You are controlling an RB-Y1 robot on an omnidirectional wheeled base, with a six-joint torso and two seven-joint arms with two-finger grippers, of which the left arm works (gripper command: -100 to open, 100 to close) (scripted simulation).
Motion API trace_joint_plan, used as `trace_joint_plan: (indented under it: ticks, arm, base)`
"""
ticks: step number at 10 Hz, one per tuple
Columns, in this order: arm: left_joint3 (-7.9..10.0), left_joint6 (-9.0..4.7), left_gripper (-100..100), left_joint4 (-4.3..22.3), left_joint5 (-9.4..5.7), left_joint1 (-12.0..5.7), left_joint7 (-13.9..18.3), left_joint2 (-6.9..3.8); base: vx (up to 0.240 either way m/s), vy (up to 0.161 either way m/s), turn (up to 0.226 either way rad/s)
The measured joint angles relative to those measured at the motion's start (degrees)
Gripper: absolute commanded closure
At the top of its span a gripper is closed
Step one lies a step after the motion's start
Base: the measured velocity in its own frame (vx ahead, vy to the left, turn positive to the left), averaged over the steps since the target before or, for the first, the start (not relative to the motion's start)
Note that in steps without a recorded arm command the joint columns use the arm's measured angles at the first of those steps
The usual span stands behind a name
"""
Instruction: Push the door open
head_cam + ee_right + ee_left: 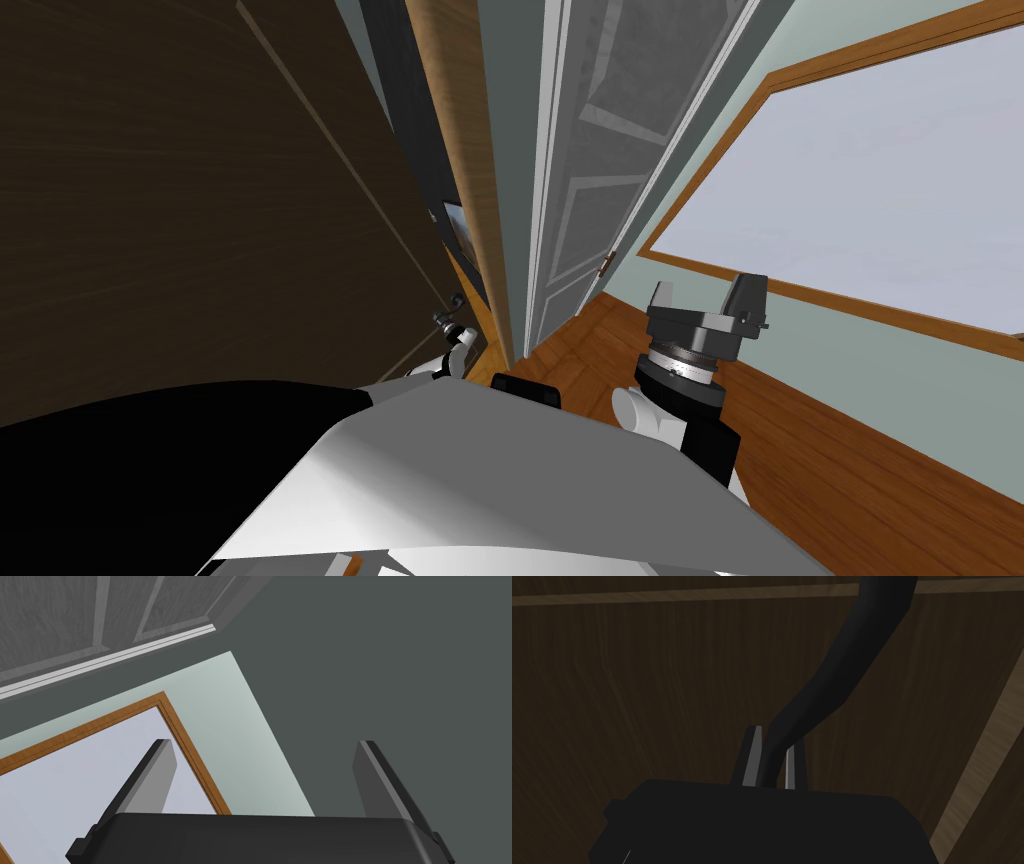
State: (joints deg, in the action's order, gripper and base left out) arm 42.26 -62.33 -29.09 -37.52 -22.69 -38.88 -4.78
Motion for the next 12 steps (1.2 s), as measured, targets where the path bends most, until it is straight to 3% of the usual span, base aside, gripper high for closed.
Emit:
trace_joint_plan:
  ticks: [1,4,5,7,8,9,10,12]
  arm:
    - [0.75,0.63,100,-3.0,-0.61,0.85,-1.1,0.94]
    - [1.1,-0.32,100,-2.8,-0.89,0.2,-1.4,0.76]
    - [1.03,-1.13,100,-1.0,-0.81,-0.46,-0.9,0.14]
    - [2.12,-4.13,100,3.1,-1.59,-2.13,-0.4,-0.89]
    - [2.53,-3.98,100,1.2,-1.93,-1.51,-1.2,0.05]
    - [3.22,-4.48,100,1.7,-2.48,-1.85,-1.6,0.03]
    - [3.87,-4.92,100,0.2,-2.97,-1.58,-2.5,0.93]
    - [4.24,-5.03,100,-0.6,-3.26,-1.87,-3.4,1.11]
  base:
    - [-0.021,0.092,-0.094]
    - [0.008,0.031,0.006]
    - [-0.001,0.023,-0.058]
    - [-0.03,0.089,-0.143]
    - [-0.013,0.136,-0.142]
    - [-0.012,0.134,-0.14]
    - [-0.001,0.087,-0.032]
    - [0.016,0.016,0.023]
